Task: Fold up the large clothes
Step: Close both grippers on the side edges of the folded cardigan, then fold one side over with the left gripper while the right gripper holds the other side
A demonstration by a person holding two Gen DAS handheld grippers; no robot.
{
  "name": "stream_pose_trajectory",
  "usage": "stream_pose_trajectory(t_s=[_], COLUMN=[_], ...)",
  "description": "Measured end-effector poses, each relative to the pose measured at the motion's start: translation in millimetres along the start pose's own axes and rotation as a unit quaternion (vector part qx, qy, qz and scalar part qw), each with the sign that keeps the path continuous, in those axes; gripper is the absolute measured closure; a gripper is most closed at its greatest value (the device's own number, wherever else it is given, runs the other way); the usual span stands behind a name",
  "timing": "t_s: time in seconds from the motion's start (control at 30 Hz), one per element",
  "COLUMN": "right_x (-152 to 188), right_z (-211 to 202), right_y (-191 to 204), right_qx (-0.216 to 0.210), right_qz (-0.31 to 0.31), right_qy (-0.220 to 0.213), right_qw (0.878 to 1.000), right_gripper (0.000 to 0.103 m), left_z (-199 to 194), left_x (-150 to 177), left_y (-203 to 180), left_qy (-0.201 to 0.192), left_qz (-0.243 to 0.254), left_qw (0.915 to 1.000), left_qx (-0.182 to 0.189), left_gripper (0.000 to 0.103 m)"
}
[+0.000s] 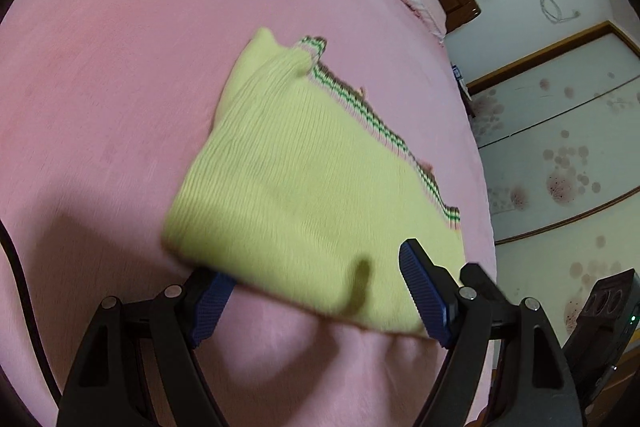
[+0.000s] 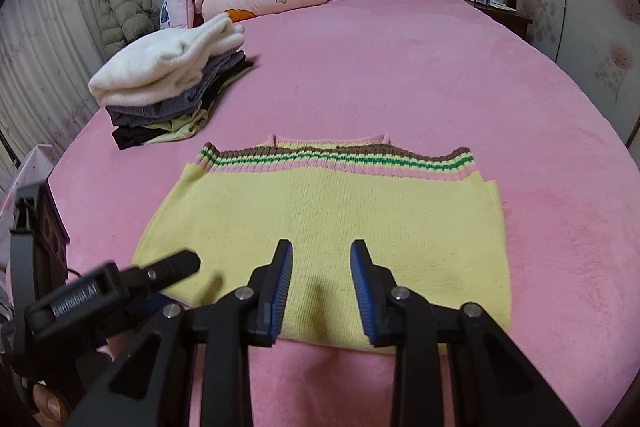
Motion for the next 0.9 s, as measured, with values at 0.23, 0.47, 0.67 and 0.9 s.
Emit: stream_pose_trajectory(t_s=[0.23, 0.47, 0.67, 0.9], right_x=[-0.7, 0.1, 7.9, 8.9], right_z=[25.6, 42.9, 55.6, 57.7], right_y=[5.2, 17.0, 20.4, 5.8], right_qx=[-0.001, 0.003, 0.016, -0.026], right_qz=[-0.017, -0.034, -0.036, 0.015], right_qy=[0.01, 0.017, 0.026, 0.031], right_qw=[1.0, 0.999, 0.999, 0.999], right_gripper=[0.088, 0.099, 0.1, 0.1], left_z=[9.1, 8.6, -4.5, -13.4], left_x=[-17.6, -25.1, -26.7, -7.3], left_y=[-7.7, -11.2, -19.4, -96.6], left_qy=[-0.024, -0.045, -0.054, -0.085], left_qz=[0.014, 0.038, 0.08, 0.264], left_qw=[0.9994, 0.9983, 0.9947, 0.9564], left_qx=[0.019, -0.004, -0.036, -0.092], left_gripper=[0.024, 0.083, 0.09, 0.091])
Point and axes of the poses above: each gripper's, at about its wrist camera, not at the fingertips, and z roughly the way its jaws point, y to its left, x to its underside, the point moved 4 cm from there along z, roughly the way its jaws point, and after that the axes turned 12 degrees about y, right-handed, at the moved point
